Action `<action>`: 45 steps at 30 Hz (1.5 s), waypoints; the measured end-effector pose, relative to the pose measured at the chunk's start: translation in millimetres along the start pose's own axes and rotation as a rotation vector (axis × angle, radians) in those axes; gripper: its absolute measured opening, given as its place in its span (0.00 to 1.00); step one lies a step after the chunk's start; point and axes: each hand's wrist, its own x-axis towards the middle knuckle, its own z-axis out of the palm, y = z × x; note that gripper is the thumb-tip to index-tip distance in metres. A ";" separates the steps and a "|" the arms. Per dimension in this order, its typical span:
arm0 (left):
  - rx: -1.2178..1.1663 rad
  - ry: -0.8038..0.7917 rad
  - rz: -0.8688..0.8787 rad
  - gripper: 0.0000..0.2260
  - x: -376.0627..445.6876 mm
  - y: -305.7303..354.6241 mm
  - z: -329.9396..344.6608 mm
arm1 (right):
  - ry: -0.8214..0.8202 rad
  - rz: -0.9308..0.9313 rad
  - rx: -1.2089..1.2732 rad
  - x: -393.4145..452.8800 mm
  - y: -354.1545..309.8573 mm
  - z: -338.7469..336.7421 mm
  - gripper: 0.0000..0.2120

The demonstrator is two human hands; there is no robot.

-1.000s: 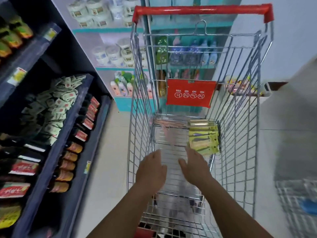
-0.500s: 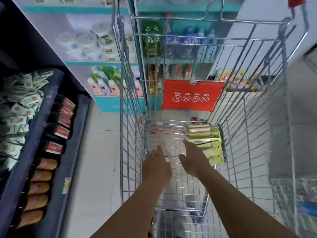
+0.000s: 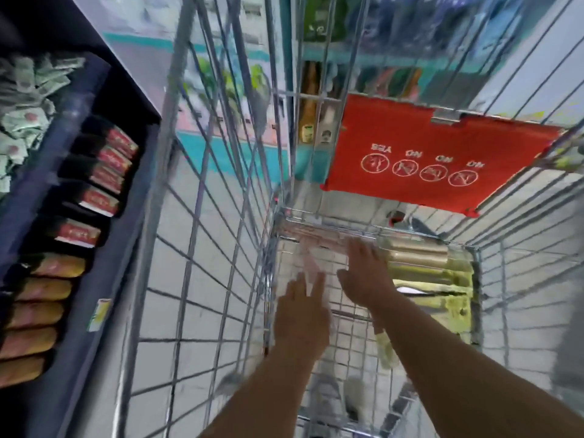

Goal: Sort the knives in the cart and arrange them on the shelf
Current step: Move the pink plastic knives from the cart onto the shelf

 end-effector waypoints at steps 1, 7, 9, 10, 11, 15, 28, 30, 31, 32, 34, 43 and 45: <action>0.010 -0.002 0.016 0.28 6.7 1.7 5.1 | -0.002 -0.004 -0.028 9.6 2.9 3.3 0.32; -0.050 0.121 -0.078 0.22 20.4 -0.4 32.6 | 0.099 0.001 -0.102 33.2 5.1 20.6 0.22; -0.071 0.166 -0.121 0.23 19.7 -4.9 40.6 | 0.151 -0.046 -0.185 30.9 1.5 25.5 0.19; -0.078 0.171 -0.144 0.25 18.1 -7.2 42.3 | 0.167 -0.056 -0.189 29.1 0.2 27.6 0.18; -0.093 0.189 -0.170 0.26 16.6 -9.8 41.9 | 0.174 -0.066 -0.180 27.2 -0.7 29.6 0.17; -0.202 0.182 -0.260 0.28 17.7 -22.6 44.7 | 0.138 -0.106 -0.151 16.0 -4.5 40.6 0.18; -0.354 0.231 -0.307 0.27 30.7 -6.6 41.8 | 0.063 0.277 0.383 -31.7 -5.4 54.0 0.08; -0.325 0.205 -0.348 0.36 37.0 2.4 38.7 | 0.057 0.316 0.405 -32.3 -2.1 54.1 0.08; -0.301 0.196 -0.366 0.40 40.8 8.0 36.9 | 0.052 0.301 0.377 -32.8 -1.8 54.3 0.08; -0.286 0.185 -0.388 0.43 43.9 13.4 34.7 | 0.051 0.260 0.319 -33.2 -1.2 53.8 0.09; -0.307 0.175 -0.429 0.46 49.1 22.1 30.1 | 0.067 0.147 0.148 -30.7 0.9 56.6 0.13; -0.269 0.099 -0.489 0.23 42.1 8.4 35.6 | 0.107 0.121 0.069 -28.0 -2.0 61.8 0.13; -0.239 0.107 -0.487 0.22 40.3 8.6 32.7 | 0.104 0.120 0.107 -31.1 -2.8 61.6 0.13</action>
